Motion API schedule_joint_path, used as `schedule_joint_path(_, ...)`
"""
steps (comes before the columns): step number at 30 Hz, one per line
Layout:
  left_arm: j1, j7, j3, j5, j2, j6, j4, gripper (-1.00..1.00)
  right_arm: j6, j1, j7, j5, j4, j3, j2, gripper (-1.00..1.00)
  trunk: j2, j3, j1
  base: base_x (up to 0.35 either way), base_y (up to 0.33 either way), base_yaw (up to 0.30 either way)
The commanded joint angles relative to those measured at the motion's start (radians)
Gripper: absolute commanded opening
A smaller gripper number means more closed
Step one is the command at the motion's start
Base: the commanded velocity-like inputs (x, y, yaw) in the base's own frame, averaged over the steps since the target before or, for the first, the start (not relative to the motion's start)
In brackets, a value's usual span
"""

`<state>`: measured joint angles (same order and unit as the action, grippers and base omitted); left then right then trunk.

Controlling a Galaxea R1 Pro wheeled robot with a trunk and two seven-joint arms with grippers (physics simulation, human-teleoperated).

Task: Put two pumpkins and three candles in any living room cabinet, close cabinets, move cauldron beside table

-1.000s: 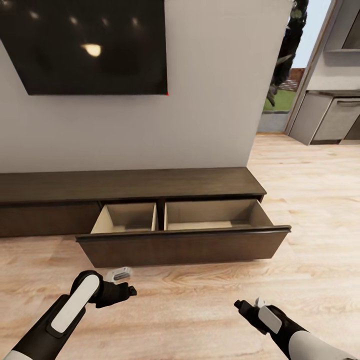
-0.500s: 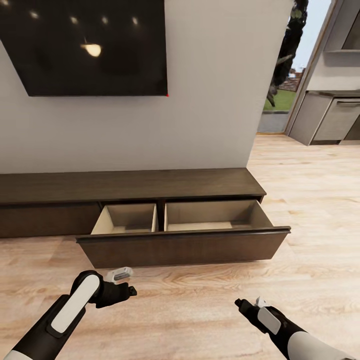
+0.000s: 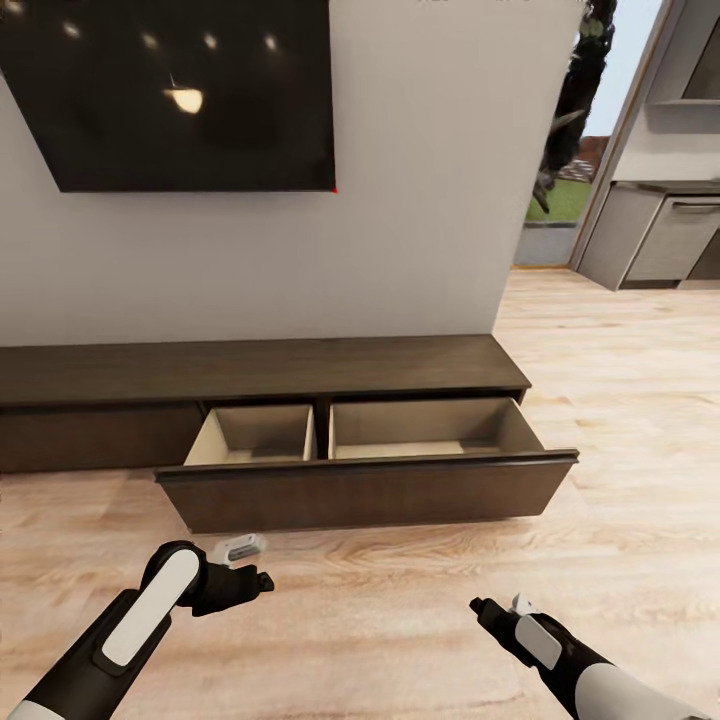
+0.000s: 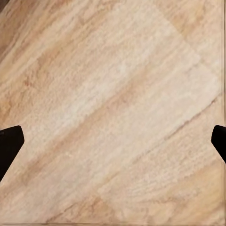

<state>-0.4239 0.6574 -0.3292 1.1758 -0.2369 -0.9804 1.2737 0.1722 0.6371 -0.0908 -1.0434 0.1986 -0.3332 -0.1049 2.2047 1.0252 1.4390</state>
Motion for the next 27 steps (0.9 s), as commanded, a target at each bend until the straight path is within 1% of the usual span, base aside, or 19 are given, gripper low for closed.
schedule_joint_path(1, -0.001, 0.011, -0.002, 0.010, -0.001, 0.000, 0.001, 1.00, 0.004, 0.000, -0.007, -0.007, 0.003, -0.007, -0.001, 1.00, 0.000, 0.001, -0.001, -0.190, 0.000, 0.000)
schedule_joint_path(5, 0.000, 0.010, -0.002, 0.010, -0.001, 0.000, 0.001, 1.00, 0.004, 0.000, -0.007, -0.007, 0.002, -0.007, 0.000, 1.00, 0.000, 0.001, -0.001, -0.084, 0.000, -0.010)
schedule_joint_path(9, 0.000, 0.010, -0.002, 0.010, -0.001, 0.000, 0.001, 1.00, 0.004, 0.000, -0.007, -0.007, 0.002, -0.007, 0.000, 1.00, 0.000, 0.001, -0.001, -0.016, 0.000, -0.148)
schedule_joint_path(13, -0.001, 0.010, -0.002, 0.010, -0.001, 0.000, 0.001, 1.00, 0.004, 0.000, -0.007, -0.008, 0.002, -0.007, 0.000, 1.00, 0.000, 0.003, -0.001, -0.067, 0.000, -0.253)
schedule_joint_path(20, -0.001, 0.008, -0.002, 0.010, -0.001, 0.000, 0.001, 1.00, 0.004, 0.000, 0.000, -0.012, 0.002, -0.007, -0.001, 1.00, 0.000, 0.007, -0.001, -0.195, 0.000, -0.272)
schedule_joint_path(27, -0.001, 0.007, -0.002, 0.010, -0.001, 0.000, 0.001, 1.00, 0.004, 0.000, 0.014, -0.013, 0.002, -0.006, -0.001, 1.00, 0.000, 0.012, -0.001, -0.036, 0.000, -0.261)
